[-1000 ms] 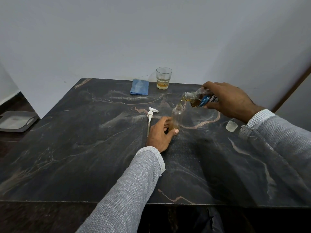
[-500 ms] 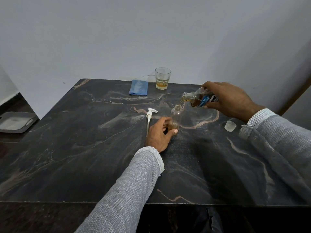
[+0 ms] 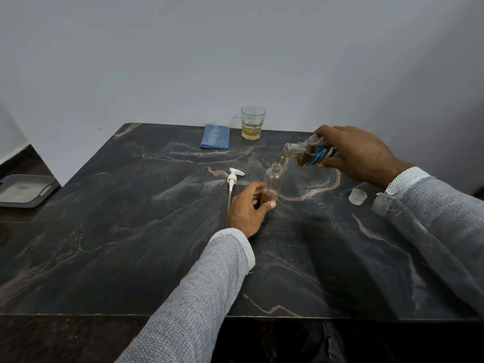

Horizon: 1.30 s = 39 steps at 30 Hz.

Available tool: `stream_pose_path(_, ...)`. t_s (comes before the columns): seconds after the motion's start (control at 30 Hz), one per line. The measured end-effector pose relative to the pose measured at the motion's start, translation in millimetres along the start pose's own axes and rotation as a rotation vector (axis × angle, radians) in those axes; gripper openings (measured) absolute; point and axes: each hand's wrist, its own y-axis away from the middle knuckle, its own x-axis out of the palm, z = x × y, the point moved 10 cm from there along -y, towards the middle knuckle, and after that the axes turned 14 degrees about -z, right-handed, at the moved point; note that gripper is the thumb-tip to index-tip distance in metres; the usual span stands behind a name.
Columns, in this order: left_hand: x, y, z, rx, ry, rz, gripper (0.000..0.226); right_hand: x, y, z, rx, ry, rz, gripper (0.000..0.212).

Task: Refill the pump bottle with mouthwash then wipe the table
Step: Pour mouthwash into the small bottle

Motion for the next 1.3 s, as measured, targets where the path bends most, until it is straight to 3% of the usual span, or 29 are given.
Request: stream_pose_path(1.3, 0.5, 0.3, 0.7, -0.019, 0.012, 0.009, 0.047, -1.1, -4.2, -2.4, -0.046, 0.038, -0.011, 0.058)
